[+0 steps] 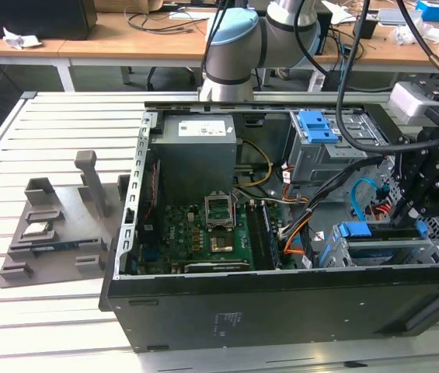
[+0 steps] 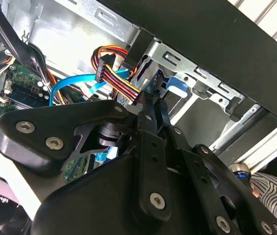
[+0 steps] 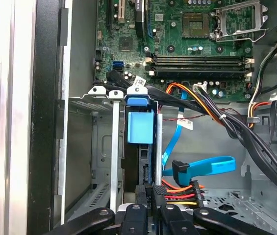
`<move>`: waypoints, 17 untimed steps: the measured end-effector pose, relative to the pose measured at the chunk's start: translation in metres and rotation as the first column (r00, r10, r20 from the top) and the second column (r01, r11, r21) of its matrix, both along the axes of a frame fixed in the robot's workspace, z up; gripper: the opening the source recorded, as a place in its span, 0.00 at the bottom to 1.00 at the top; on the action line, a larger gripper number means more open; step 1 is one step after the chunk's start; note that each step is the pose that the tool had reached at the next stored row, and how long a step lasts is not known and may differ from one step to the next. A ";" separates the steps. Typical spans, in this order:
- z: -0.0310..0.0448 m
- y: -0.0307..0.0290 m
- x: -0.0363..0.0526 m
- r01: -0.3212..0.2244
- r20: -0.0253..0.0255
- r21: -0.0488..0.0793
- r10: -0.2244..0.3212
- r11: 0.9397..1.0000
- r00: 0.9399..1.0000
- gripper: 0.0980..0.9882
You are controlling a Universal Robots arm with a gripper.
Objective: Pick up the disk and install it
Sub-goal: 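Insert the first disk wire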
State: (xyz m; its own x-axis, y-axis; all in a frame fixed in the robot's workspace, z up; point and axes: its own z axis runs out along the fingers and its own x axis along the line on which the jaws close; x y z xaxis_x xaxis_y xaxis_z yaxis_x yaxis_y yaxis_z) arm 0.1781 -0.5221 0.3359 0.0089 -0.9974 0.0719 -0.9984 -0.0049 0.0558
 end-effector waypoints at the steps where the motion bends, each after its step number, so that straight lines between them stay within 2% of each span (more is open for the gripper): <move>1: -0.0006 0.0000 -0.0001 0.000 0.000 0.001 0.000 1.000 1.000 0.09; 2: 0.0001 0.0000 0.0000 0.000 0.000 0.000 0.000 1.000 1.000 0.16; 4: 0.0076 0.0020 0.0000 -0.001 0.000 -0.005 0.001 1.000 1.000 0.16; 6: 0.0162 0.0041 0.0000 -0.001 0.000 -0.009 0.001 1.000 1.000 0.01; 9: 0.0248 0.0051 0.0000 -0.002 0.000 -0.009 0.002 1.000 1.000 0.01; 14: 0.0308 0.0051 0.0000 -0.002 0.000 -0.009 0.002 1.000 1.000 0.01; 17: 0.0313 0.0052 0.0000 -0.002 0.000 -0.009 0.002 1.000 1.000 0.01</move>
State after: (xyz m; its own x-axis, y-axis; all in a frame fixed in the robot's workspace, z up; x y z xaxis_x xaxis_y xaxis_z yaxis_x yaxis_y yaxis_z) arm 0.1780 -0.5169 0.3672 0.0109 -0.9967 0.0810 -0.9984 -0.0064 0.0555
